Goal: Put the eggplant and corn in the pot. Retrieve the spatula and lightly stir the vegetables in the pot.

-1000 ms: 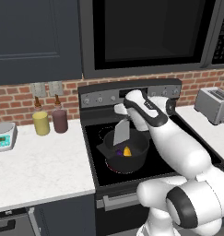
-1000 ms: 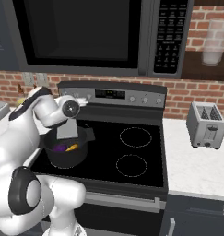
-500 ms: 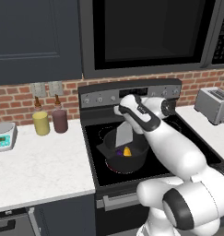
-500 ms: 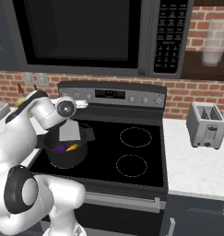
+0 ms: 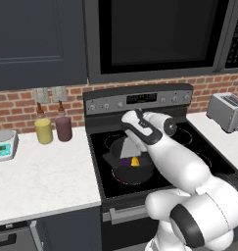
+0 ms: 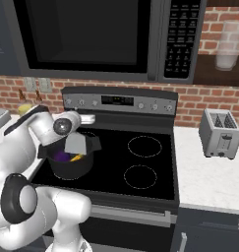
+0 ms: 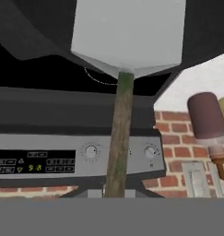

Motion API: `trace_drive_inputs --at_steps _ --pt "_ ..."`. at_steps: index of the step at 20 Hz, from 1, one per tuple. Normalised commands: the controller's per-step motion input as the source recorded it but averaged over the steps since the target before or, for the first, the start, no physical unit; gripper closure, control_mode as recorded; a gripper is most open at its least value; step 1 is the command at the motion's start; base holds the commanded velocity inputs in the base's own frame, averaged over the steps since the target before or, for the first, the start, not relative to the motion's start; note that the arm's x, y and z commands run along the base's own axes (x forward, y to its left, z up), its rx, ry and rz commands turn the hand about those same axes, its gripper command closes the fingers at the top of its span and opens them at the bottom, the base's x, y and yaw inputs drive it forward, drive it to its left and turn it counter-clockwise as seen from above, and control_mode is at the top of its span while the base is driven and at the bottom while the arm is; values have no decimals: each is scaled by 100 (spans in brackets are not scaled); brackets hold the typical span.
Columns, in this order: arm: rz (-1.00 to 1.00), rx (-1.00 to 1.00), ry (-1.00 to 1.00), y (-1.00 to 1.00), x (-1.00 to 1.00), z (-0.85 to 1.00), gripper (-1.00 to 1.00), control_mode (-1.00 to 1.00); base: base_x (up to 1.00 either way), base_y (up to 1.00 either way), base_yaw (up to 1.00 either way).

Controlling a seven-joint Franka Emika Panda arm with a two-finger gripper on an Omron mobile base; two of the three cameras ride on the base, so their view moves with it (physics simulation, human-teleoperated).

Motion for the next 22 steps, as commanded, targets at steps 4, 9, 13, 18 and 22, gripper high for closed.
trace_drive_inputs --at_steps 4,9,13,18,22 --pt "-22 0 0 6 0 -27 100 -100 0 0 0" --pt "-23 3 0 3 0 -24 100 -100 0 0 0" --pt "-27 0 0 9 -11 -7 100 -100 0 0 0" --pt "-29 4 1 15 -45 14 100 -100 0 0 0" --pt "-29 5 4 18 -47 40 100 -100 0 0 0"
